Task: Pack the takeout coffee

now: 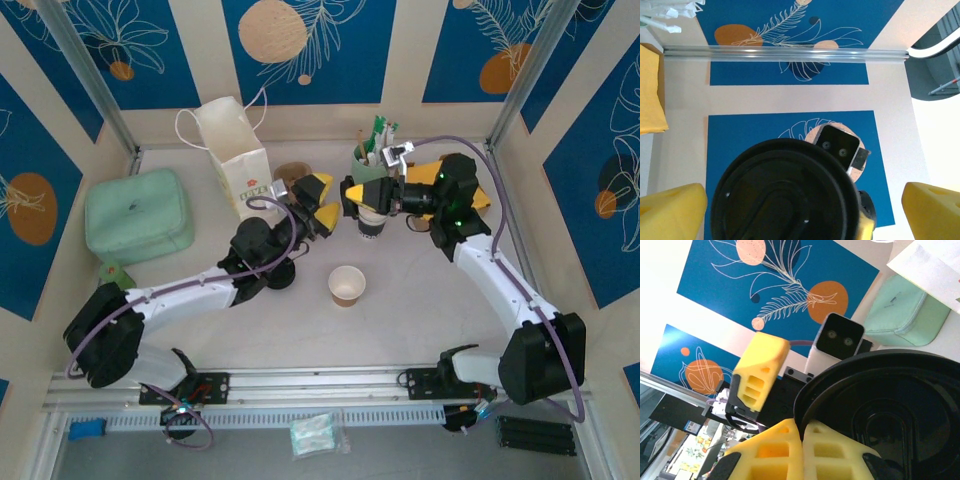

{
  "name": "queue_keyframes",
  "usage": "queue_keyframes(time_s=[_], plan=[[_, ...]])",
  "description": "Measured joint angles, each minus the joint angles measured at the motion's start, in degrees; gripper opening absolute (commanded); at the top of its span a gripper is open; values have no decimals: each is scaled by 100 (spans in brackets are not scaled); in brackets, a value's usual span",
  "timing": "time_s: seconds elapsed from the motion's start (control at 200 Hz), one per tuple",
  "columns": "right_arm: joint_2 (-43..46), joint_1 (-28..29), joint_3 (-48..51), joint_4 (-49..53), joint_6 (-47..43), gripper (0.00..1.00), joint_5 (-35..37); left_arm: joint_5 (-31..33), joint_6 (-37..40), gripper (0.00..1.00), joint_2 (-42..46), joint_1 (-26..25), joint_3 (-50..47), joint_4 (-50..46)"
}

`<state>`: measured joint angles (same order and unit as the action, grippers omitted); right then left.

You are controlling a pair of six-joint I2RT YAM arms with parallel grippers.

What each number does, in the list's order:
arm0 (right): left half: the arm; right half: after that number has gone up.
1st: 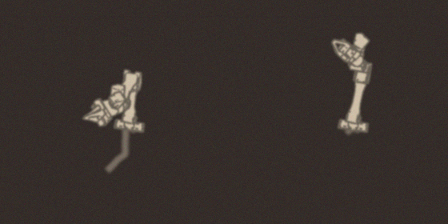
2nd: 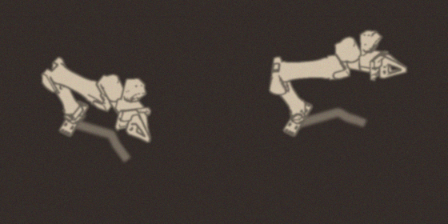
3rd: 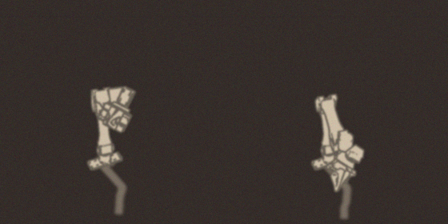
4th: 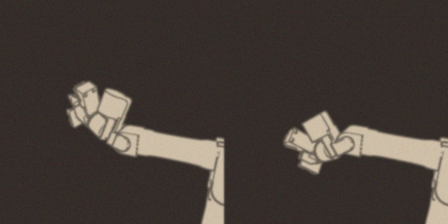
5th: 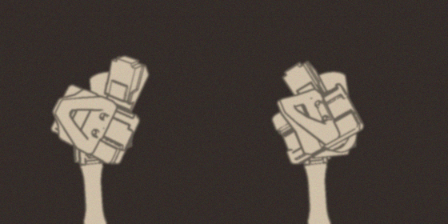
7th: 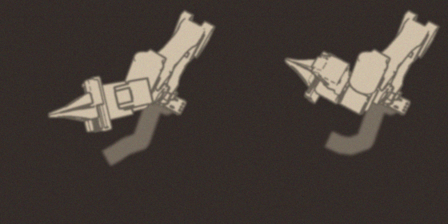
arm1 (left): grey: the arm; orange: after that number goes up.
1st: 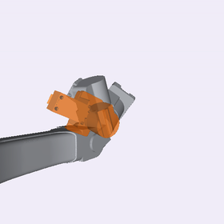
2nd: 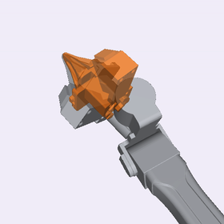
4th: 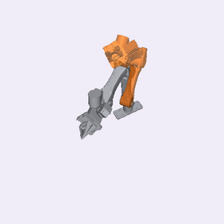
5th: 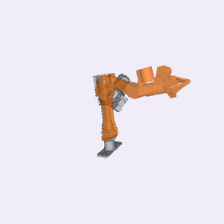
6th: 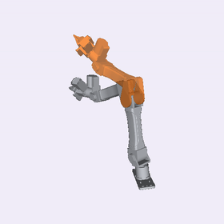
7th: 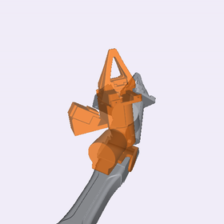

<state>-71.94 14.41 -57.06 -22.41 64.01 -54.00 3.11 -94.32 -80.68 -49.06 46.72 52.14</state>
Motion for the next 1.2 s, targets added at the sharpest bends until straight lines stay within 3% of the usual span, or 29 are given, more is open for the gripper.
queue_keyframes(time_s=[0.53,0.935,1.2], plan=[[-48,164,-114,-238,74,0,72,-4,-328,94,-413,-26,-4,570],[-142,223,-144,-297,79,0,111,-2,-494,83,-520,-63,81,925],[-149,225,-144,-293,76,0,131,11,-592,70,-619,-72,81,1064]])
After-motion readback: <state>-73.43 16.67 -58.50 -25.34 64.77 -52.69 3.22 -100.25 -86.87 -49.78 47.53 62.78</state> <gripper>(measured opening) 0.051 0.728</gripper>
